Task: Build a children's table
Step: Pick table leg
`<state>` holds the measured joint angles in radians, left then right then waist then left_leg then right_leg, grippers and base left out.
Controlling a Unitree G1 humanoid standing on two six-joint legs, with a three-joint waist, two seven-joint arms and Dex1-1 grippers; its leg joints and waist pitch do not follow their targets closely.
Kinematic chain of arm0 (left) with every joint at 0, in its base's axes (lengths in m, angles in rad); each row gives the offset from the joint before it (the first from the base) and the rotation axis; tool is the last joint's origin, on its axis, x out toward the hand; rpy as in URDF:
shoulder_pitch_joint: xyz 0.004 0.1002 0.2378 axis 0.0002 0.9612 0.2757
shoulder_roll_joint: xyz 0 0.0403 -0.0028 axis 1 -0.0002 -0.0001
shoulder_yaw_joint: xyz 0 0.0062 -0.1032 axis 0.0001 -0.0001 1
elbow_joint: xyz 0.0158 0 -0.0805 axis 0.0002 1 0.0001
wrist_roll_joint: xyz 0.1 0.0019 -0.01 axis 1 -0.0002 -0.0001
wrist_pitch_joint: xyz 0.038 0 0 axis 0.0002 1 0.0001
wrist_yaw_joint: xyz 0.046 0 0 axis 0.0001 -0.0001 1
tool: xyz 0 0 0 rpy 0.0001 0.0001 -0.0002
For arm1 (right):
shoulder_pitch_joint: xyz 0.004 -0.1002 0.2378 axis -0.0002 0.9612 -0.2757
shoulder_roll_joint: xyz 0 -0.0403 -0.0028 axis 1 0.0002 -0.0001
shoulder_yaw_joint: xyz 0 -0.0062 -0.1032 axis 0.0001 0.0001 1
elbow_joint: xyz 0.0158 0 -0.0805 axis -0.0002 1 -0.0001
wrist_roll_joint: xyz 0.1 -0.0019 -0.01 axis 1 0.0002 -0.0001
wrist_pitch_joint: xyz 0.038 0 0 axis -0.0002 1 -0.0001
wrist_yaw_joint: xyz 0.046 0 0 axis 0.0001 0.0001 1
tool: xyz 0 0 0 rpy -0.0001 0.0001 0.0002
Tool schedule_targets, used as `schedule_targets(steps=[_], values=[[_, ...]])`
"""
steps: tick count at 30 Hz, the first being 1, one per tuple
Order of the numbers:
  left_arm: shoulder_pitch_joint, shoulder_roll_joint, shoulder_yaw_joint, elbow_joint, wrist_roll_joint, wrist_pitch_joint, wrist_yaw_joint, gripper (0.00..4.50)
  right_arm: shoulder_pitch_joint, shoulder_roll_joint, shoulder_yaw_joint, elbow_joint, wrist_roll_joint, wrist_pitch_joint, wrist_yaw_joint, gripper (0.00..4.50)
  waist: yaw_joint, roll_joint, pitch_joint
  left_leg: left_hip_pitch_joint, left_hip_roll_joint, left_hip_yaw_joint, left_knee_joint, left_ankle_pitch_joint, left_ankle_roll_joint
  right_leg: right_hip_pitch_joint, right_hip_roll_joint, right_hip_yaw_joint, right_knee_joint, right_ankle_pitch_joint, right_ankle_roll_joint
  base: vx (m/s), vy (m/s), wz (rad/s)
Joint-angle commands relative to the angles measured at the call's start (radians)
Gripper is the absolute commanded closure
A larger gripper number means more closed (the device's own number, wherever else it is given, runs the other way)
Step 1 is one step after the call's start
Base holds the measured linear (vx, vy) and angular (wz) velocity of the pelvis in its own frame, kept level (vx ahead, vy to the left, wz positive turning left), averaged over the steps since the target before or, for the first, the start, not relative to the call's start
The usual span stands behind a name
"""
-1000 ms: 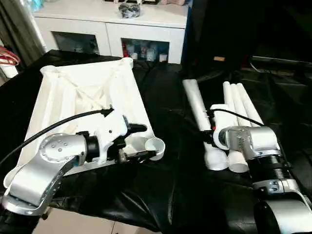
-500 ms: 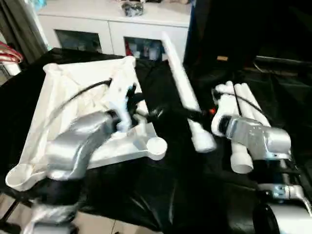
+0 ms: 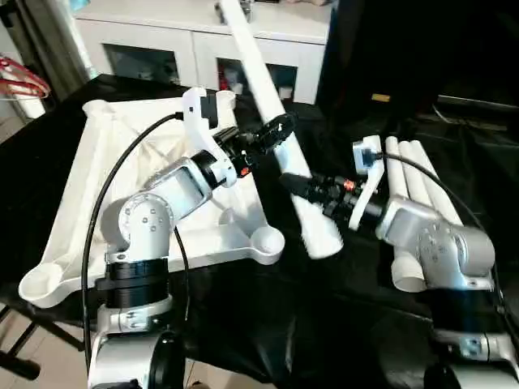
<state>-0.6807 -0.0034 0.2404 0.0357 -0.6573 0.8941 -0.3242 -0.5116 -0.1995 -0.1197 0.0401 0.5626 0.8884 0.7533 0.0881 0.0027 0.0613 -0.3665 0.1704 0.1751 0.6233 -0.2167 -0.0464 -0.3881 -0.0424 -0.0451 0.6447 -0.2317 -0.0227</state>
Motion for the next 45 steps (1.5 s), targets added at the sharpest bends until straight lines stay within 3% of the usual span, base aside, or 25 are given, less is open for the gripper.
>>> schedule_targets(steps=[1, 7, 19, 23, 32, 35, 36, 39, 41, 45], values=[[-0.021, -0.008, -0.002, 0.01, -0.003, 0.007, 0.039, 0.0, -0.003, -0.008, 0.001, -0.04, 0.026, -0.01, 0.018, 2.67, 0.001, -0.014, -0.068, 0.004, 0.055, -0.021, -0.066, 0.016, 0.051, 0.059, -0.098, 0.057, -0.079, -0.009, -0.222, 0.0, 0.0, 0.0], [-0.027, -0.029, 0.02, 0.002, -0.021, 0.02, 0.071, 0.35, -0.003, -0.012, 0.012, -0.051, 0.028, -0.015, 0.02, 2.67, 0.002, -0.018, -0.069, 0.003, 0.056, -0.023, -0.066, 0.03, 0.051, 0.06, -0.1, 0.057, -0.076, 0.016, -0.221, 0.0, 0.0, 0.0], [-0.048, -0.114, 0.04, 0.024, 0.028, -0.015, 0.271, 1.43, -0.043, 0.018, 0.14, -0.072, -0.14, -0.131, -0.119, 2.67, -0.001, -0.02, -0.066, 0.002, 0.055, -0.023, -0.066, 0.02, 0.04, 0.06, -0.1, 0.059, -0.08, 0.003, -0.207, 0.0, 0.0, 0.0], [-0.053, -0.127, 0.032, 0.041, 0.064, -0.042, 0.324, 1.72, -0.054, 0.033, 0.179, -0.072, -0.183, -0.166, -0.168, 2.67, -0.002, -0.016, -0.066, 0.004, 0.058, -0.025, -0.067, 0.024, 0.039, 0.057, -0.099, 0.058, -0.078, 0.029, -0.211, 0.0, 0.0, 0.0], [-0.058, -0.128, 0.039, 0.033, 0.053, -0.056, 0.334, 2.47, -0.054, 0.037, 0.199, -0.083, -0.199, -0.178, -0.179, 2.67, 0.0, -0.016, -0.067, 0.004, 0.058, -0.025, -0.066, 0.024, 0.04, 0.061, -0.102, 0.059, -0.072, 0.079, -0.229, 0.0, 0.0, 0.0], [-0.053, -0.121, 0.024, 0.019, 0.024, -0.047, 0.296, 2.58, -0.05, 0.032, 0.2, -0.092, -0.168, -0.164, -0.154, 2.67, -0.001, -0.017, -0.067, 0.003, 0.057, -0.024, -0.066, 0.024, 0.042, 0.062, -0.101, 0.059, -0.072, 0.082, -0.228, 0.0, 0.0, 0.0], [-0.053, -0.121, 0.024, 0.019, 0.024, -0.047, 0.296, 2.59, -0.05, 0.032, 0.2, -0.092, -0.168, -0.164, -0.154, 1.97, 0.0, -0.017, -0.067, 0.004, 0.057, -0.025, -0.066, 0.026, 0.042, 0.062, -0.1, 0.059, -0.071, 0.082, -0.228, 0.0, 0.0, 0.0], [-0.042, -0.061, -0.033, -0.005, -0.005, -0.028, 0.155, 2.62, -0.047, 0.004, 0.178, -0.094, -0.104, -0.118, -0.088, 1.91, 0.002, -0.016, -0.067, 0.004, 0.058, -0.025, -0.066, 0.027, 0.052, 0.061, -0.1, 0.059, -0.069, 0.077, -0.222, 0.0, 0.0, 0.0], [-0.039, -0.033, -0.053, -0.014, -0.014, -0.017, 0.101, 2.64, -0.042, -0.018, 0.182, -0.095, -0.088, -0.106, -0.046, 1.64, 0.001, -0.015, -0.067, 0.006, 0.059, -0.025, -0.067, 0.026, 0.05, 0.06, -0.1, 0.058, -0.068, 0.079, -0.223, 0.0, 0.0, 0.0], [-0.041, 0.07, -0.118, -0.024, -0.035, 0.008, -0.08, 2.65, -0.023, -0.123, 0.233, -0.088, -0.068, -0.073, 0.107, 1.4, 0.003, -0.015, -0.067, 0.005, 0.057, -0.023, -0.065, 0.026, 0.049, 0.061, -0.099, 0.058, -0.068, 0.071, -0.225, 0.0, 0.0, 0.0]])
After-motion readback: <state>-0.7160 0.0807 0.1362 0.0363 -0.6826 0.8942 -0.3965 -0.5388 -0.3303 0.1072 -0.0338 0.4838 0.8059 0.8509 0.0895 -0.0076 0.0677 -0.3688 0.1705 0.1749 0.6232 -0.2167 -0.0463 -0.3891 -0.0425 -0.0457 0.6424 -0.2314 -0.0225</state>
